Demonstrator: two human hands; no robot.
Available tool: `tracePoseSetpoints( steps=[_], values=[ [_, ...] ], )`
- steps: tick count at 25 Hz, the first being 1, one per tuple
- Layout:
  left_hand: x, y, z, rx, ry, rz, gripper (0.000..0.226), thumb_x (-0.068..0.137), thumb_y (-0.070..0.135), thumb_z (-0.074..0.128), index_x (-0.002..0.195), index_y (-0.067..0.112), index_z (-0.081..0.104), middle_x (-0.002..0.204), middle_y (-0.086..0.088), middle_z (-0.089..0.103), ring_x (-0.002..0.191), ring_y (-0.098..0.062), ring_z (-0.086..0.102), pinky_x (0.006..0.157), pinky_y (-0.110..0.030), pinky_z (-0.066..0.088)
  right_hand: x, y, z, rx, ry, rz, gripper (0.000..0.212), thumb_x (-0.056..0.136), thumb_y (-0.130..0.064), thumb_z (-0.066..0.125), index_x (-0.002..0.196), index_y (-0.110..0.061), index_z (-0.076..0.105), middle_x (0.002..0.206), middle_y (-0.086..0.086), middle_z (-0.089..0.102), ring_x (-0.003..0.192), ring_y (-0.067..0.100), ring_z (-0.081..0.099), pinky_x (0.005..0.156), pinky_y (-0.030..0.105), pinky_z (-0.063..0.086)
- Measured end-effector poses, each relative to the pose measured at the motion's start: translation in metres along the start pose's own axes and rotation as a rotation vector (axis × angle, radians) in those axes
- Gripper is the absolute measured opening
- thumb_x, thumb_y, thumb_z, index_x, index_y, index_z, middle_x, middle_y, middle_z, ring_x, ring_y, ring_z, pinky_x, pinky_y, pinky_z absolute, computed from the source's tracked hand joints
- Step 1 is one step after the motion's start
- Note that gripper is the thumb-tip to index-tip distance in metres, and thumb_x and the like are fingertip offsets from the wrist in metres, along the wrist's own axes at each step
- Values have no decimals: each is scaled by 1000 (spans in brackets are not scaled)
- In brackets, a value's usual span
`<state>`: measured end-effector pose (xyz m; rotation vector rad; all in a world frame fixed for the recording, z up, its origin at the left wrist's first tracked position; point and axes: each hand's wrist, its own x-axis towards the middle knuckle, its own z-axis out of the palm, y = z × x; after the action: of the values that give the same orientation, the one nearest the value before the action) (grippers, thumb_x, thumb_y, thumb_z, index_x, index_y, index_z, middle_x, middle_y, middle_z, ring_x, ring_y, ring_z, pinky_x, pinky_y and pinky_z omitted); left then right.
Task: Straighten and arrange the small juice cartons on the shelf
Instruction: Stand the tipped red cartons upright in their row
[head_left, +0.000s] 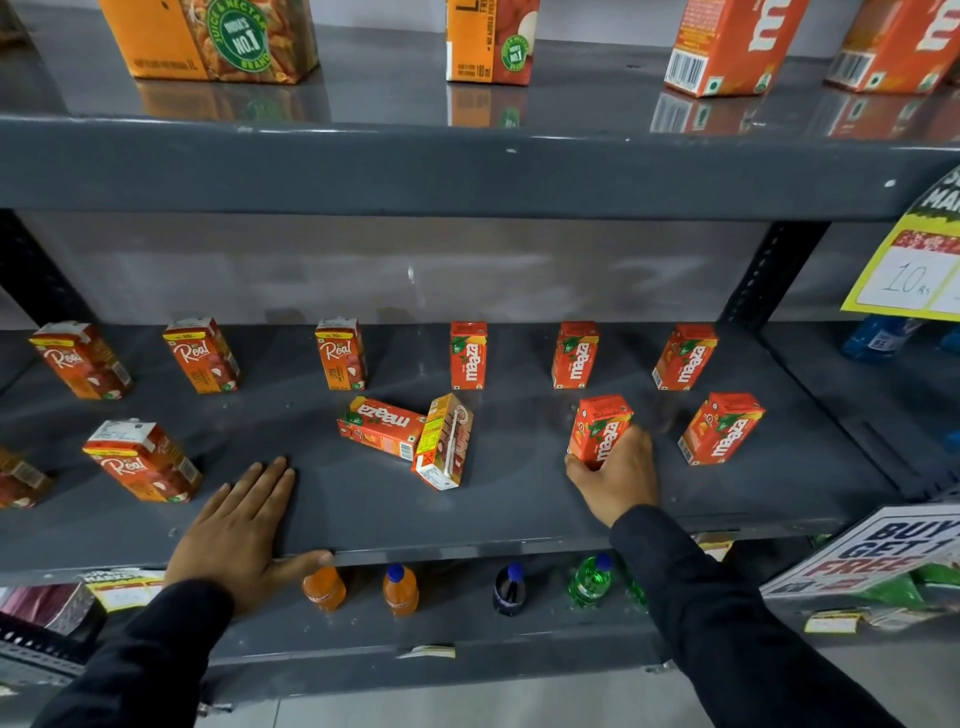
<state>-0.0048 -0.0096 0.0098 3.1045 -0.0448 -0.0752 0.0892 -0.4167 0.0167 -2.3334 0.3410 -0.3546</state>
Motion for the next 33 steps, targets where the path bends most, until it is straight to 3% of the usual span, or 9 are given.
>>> tracePoseSetpoints(
  steps=[9, 14, 16, 19, 22, 24, 27, 29, 33],
  values=[
    [0, 0, 1, 2, -4, 3, 120, 59, 99, 10, 146, 18, -9, 155, 3, -11, 142, -13, -12, 120, -40, -1, -1, 0, 9, -32, 57, 40, 70, 60, -35, 84, 110, -6, 45, 111, 15, 52, 97, 35, 59, 79, 44, 53],
    [-1, 1, -1, 2, -2, 7, 122, 57, 99, 6, 146, 18, -9, 155, 2, -13, 143, -14, -12, 120, -40, 0, -20, -2, -2, 161, 193, 45, 107, 54, -48, 86, 138, -17, 26, 132, 15, 41, 118, 32, 45, 99, 52, 44],
    [-1, 2, -2, 12, -4, 11, 121, 57, 99, 4, 146, 18, -10, 155, 2, -14, 145, -16, -11, 120, -40, 0, -48, 1, 1, 155, 282, -96, 94, 58, -50, 82, 132, -16, 35, 121, 11, 45, 108, 32, 49, 92, 57, 45],
    [0, 4, -2, 32, -11, 4, 123, 55, 99, 0, 147, 18, -11, 153, 1, -18, 146, -18, -10, 120, -39, -2, -94, -12, 19, 177, 56, -311, 71, 63, -53, 73, 123, -26, 44, 104, -12, 44, 92, 17, 52, 79, 46, 51],
    [-1, 4, -5, 35, -22, 7, 124, 54, 98, 0, 148, 18, -11, 152, 1, -20, 147, -19, -10, 120, -40, -2, -97, -58, 33, 247, -291, -132, 77, 66, -56, 71, 131, -26, 41, 105, -17, 50, 90, 5, 55, 71, 19, 47],
    [-1, 3, -5, 35, -26, 5, 124, 54, 99, 0, 147, 18, -13, 153, 1, -20, 146, -19, -12, 120, -40, -2, -81, -87, 38, 327, -462, 123, 74, 70, -52, 73, 128, -15, 46, 103, -4, 62, 87, 10, 61, 73, 22, 53],
    [0, 2, -3, 43, -20, 4, 123, 55, 99, -1, 146, 18, -15, 153, 2, -20, 146, -18, -13, 119, -39, -4, -65, -110, 39, 564, -661, 464, 46, 74, -48, 73, 96, -9, 63, 83, 4, 67, 75, 18, 63, 81, 39, 58],
    [0, 2, -1, 34, -14, 4, 123, 56, 99, 0, 148, 19, -13, 154, 2, -20, 146, -18, -13, 119, -40, -4, -63, -111, 42, 561, -670, 482, 39, 74, -49, 73, 88, -14, 64, 83, 4, 68, 76, 18, 67, 72, 35, 59],
    [-1, 1, 0, 36, 4, 5, 124, 57, 100, 2, 150, 19, -9, 154, 2, -19, 146, -18, -13, 119, -40, -4, -63, -122, 50, 529, -620, 452, 56, 64, -54, 78, 101, -15, 62, 96, 7, 72, 83, 24, 72, 65, 33, 60]
  ],
)
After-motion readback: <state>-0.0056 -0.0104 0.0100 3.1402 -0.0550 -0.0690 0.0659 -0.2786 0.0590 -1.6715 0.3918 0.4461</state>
